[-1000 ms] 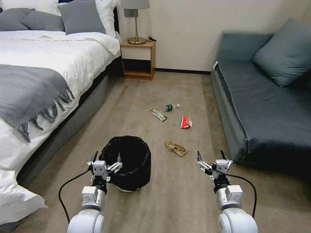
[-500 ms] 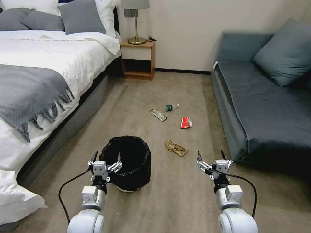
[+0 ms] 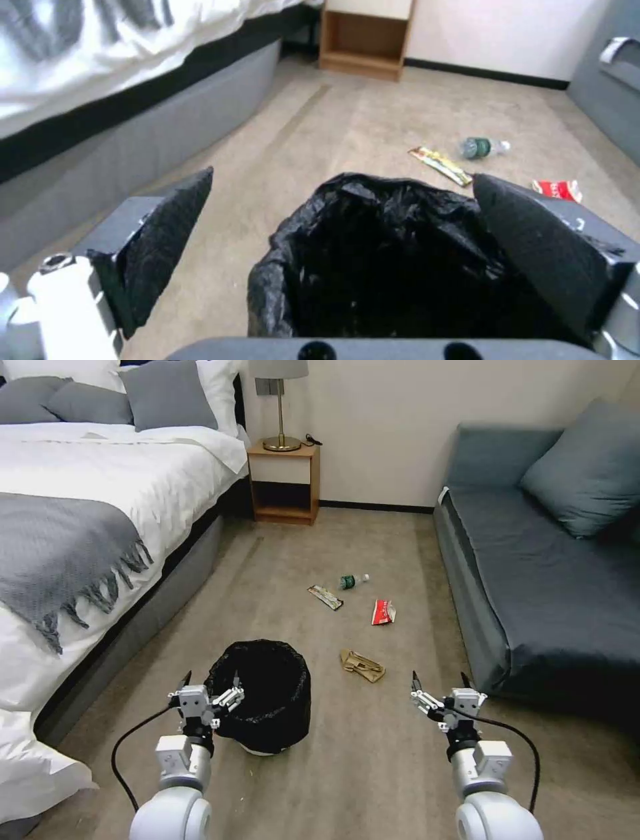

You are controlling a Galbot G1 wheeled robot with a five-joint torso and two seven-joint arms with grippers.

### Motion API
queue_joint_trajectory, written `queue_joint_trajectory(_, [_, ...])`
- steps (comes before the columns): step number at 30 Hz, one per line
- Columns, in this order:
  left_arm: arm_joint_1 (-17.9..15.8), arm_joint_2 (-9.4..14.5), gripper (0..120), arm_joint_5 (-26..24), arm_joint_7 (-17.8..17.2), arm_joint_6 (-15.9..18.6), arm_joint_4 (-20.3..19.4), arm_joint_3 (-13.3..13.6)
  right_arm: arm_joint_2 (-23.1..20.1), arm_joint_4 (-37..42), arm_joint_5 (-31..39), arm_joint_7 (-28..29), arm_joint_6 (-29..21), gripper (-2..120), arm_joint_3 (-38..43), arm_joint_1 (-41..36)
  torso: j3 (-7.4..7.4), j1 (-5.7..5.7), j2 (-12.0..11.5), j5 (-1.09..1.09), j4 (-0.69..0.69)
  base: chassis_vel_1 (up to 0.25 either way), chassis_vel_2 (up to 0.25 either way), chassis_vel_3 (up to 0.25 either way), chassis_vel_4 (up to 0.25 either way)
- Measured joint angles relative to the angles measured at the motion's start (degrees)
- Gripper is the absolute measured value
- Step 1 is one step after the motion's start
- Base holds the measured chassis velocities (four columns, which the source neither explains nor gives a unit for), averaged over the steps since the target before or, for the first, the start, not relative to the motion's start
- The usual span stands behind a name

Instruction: Pick up the trash bin, then pick up the garbage on the floor and place it into the trash bin.

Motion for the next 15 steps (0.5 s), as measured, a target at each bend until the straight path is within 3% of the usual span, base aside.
queue_joint_trajectory(1, [0.24,-0.02,100,-1.36,-1.28,2.21,-1.59,0.04,0.52,2.15,0.73,0.56,-2.33,100,0.24,-0.92,0.00,0.00,0.00,0.00,0.00,0.000,0.000,0.000,0.000])
queue_joint_trajectory(2, [0.24,-0.02,100,-1.36,-1.28,2.21,-1.59,0.04,0.52,2.15,0.73,0.56,-2.33,100,0.24,-0.92,0.00,0.00,0.00,0.00,0.00,0.000,0.000,0.000,0.000])
queue_joint_trajectory(5, [0.89,-0.05,100,-5.11,-4.82,8.51,-6.10,0.16,1.97,8.25,2.83,2.08,-8.79,100,0.81,-3.48,0.00,0.00,0.00,0.00,0.00,0.000,0.000,0.000,0.000])
queue_joint_trajectory(6, [0.89,-0.05,100,-5.11,-4.82,8.51,-6.10,0.16,1.97,8.25,2.83,2.08,-8.79,100,0.81,-3.48,0.00,0.00,0.00,0.00,0.00,0.000,0.000,0.000,0.000])
queue_joint_trajectory(8, [1.40,-0.08,99,-8.25,-7.74,13.55,-9.79,0.24,3.00,12.59,4.30,3.16,-13.35,100,1.21,-5.30,0.00,0.00,0.00,-0.02,-0.01,0.000,0.000,0.000,0.000])
queue_joint_trajectory(15, [-0.22,0.99,98,-11.99,-9.10,14.12,-8.45,-1.86,3.19,13.41,4.65,3.43,-14.39,100,1.30,-5.65,0.01,0.00,0.00,-0.01,0.00,0.000,0.000,0.000,0.000])
